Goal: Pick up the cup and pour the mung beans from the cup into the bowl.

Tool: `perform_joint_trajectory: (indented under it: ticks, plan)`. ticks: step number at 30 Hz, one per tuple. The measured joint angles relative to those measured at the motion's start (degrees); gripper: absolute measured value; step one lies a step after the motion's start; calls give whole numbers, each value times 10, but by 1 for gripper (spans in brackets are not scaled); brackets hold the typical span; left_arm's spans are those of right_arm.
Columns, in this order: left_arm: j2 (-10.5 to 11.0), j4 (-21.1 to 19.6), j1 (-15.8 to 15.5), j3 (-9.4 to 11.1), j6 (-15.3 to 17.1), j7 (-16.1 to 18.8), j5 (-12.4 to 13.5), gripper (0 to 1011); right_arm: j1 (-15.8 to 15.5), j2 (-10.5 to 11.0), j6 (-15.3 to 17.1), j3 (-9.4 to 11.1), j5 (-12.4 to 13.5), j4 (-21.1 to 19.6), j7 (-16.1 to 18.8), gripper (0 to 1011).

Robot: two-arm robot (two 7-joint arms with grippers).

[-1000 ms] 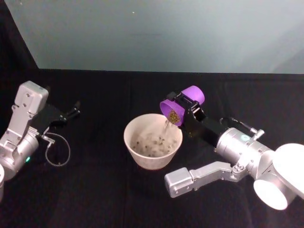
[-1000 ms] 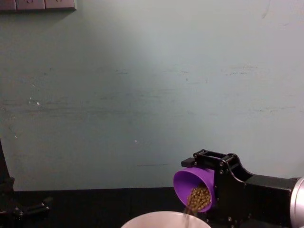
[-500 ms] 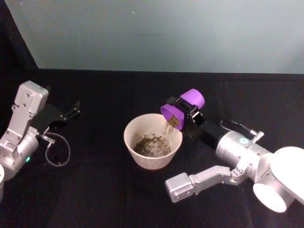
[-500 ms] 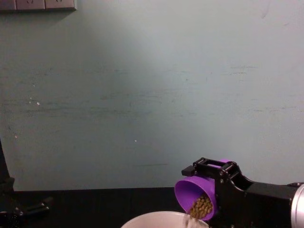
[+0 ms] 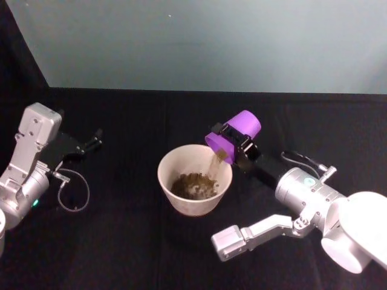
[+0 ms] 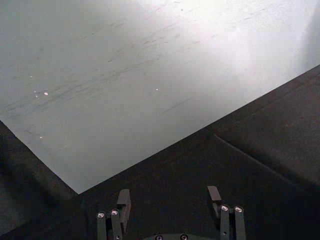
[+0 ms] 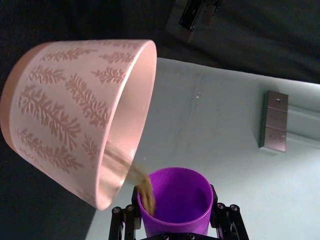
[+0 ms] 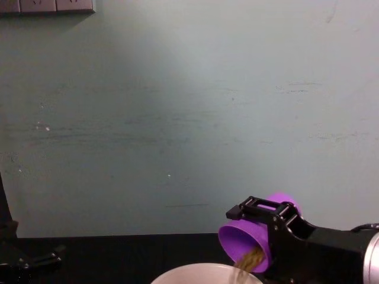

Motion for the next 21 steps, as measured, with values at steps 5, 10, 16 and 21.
perform_joint_trajectory:
  ticks: [5, 10, 16, 21]
  plan:
    - [0, 0, 0, 0, 0, 0, 0, 1000, 2, 4, 10, -7, -21, -1, -10, 746]
    - [0, 0, 0, 0, 0, 0, 0, 1000, 8, 8, 19, -17, -48, 1, -22, 746]
    - [0, 0, 0, 0, 0, 0, 0, 1000, 15, 13, 30, -29, -78, 4, -31, 746]
    - [0, 0, 0, 0, 0, 0, 0, 1000, 18, 15, 36, -33, -85, 5, -34, 746]
